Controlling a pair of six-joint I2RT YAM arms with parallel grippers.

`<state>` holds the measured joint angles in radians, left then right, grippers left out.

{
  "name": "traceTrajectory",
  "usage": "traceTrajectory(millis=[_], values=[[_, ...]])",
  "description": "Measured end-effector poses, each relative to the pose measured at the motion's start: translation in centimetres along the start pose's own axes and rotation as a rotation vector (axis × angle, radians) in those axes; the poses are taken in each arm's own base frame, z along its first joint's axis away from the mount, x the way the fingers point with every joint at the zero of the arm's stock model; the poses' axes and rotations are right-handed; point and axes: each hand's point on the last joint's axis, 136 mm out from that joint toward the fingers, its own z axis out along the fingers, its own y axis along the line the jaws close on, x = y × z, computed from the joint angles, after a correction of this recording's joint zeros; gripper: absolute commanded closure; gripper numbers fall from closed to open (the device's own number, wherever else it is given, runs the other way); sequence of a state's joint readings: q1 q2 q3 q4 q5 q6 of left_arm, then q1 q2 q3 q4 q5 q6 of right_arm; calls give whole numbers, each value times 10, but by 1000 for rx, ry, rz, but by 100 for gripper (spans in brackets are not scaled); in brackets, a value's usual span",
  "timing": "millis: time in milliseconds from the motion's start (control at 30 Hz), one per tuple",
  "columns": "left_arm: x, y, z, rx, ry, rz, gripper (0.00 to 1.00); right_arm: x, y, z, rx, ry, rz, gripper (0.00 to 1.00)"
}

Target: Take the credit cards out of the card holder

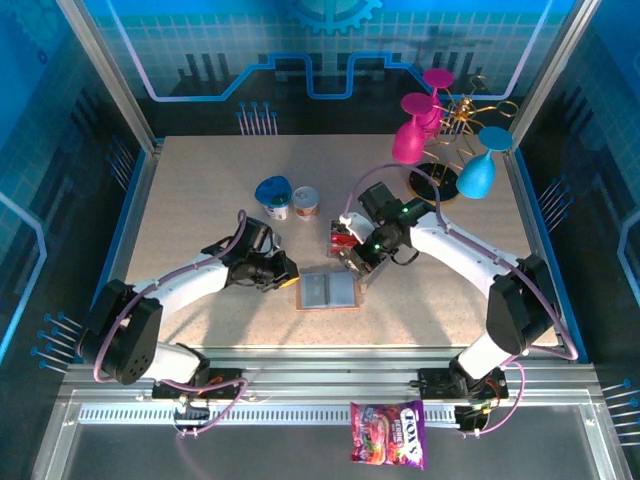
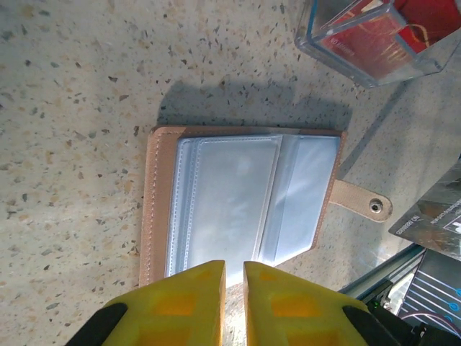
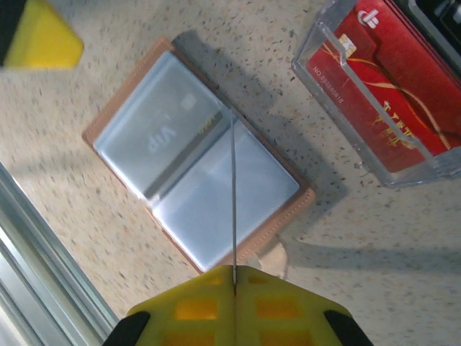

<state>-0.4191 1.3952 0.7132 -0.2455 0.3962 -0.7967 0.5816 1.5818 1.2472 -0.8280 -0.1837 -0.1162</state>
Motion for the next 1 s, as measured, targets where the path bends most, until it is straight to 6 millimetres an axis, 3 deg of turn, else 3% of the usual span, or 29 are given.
traceTrajectory(millis=[200,433,1000], values=[[1,4,-2,-13,4,4,84,-6,-13,-14,76,59,-250,100],[-2,3,-9,-9,-16,7,84,-17,-34,-12,134,167,-436,100],[-4,3,-17,-7,-36,1,83,-70,-68,-12,172,239,-602,100]])
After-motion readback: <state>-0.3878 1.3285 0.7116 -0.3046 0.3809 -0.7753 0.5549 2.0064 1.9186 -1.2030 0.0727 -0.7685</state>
